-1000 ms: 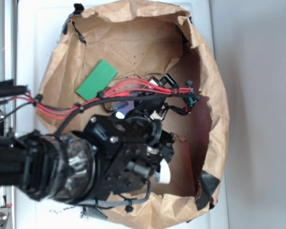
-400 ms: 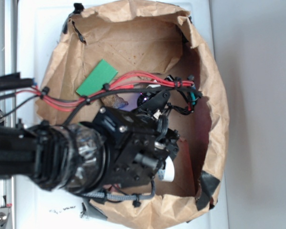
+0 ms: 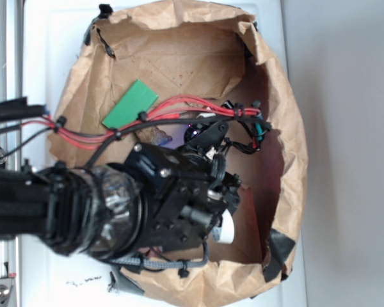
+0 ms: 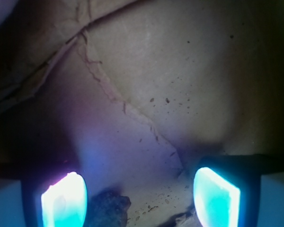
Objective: Grab the rock.
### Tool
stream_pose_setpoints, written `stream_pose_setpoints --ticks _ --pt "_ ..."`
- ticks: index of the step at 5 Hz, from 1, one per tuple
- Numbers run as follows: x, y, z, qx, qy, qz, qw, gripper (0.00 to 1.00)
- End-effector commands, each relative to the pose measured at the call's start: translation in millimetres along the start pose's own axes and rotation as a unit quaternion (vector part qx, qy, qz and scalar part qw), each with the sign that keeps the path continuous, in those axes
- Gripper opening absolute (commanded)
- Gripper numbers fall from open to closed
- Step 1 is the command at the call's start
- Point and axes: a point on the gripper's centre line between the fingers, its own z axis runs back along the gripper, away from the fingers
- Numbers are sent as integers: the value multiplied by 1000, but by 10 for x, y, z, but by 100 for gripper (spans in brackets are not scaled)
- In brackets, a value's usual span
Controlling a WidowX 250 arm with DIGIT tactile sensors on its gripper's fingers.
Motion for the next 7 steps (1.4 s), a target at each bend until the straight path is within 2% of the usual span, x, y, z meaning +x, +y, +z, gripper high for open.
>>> stream_pose_setpoints --ticks 1,3,5,7 --pt "-193 91 -105 -20 -10 21 1000 100" --pt "-510 279 -135 -73 -43 8 996 100" --pt "-624 287 -130 -77 -51 3 996 100" --pt "-747 322 -99 -91 -40 -14 995 100"
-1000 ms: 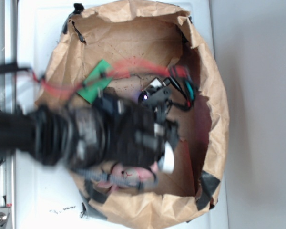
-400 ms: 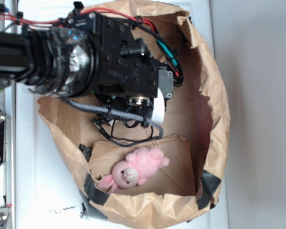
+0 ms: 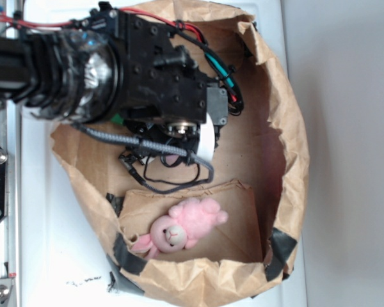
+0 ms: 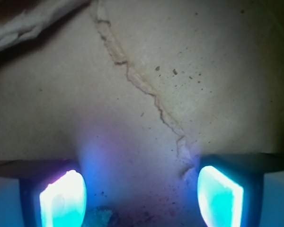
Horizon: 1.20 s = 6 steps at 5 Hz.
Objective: Grab the rock.
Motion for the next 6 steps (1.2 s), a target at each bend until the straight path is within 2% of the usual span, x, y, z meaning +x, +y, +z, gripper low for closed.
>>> stream_pose_setpoints --ticks 1,2,4,5,6 --pt "-200 59 219 -13 16 7 1000 100" --pt "-230 33 308 -7 12 8 1000 100" --pt "-169 -69 568 36 18 33 999 100" --pt "-191 -35 576 26 7 28 999 100" --pt "-166 -31 566 36 0 32 999 100"
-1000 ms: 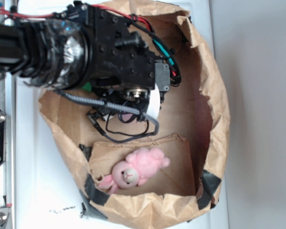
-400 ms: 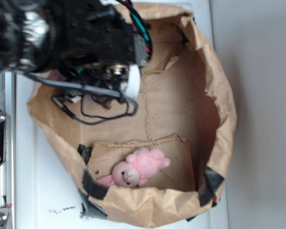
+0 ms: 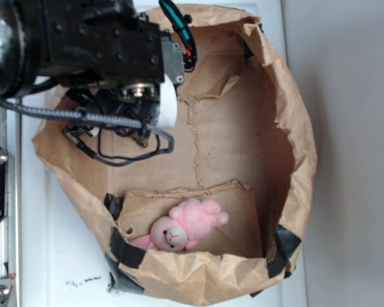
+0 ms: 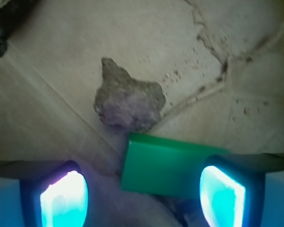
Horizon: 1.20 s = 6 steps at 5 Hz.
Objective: Grab the rock.
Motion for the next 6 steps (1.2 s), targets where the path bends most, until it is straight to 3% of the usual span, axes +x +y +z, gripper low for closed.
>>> stream_pose_setpoints --ticks 1,6 --pt "123 105 152 28 -33 5 999 100" --pt "450 -265 131 85 -25 -9 996 100"
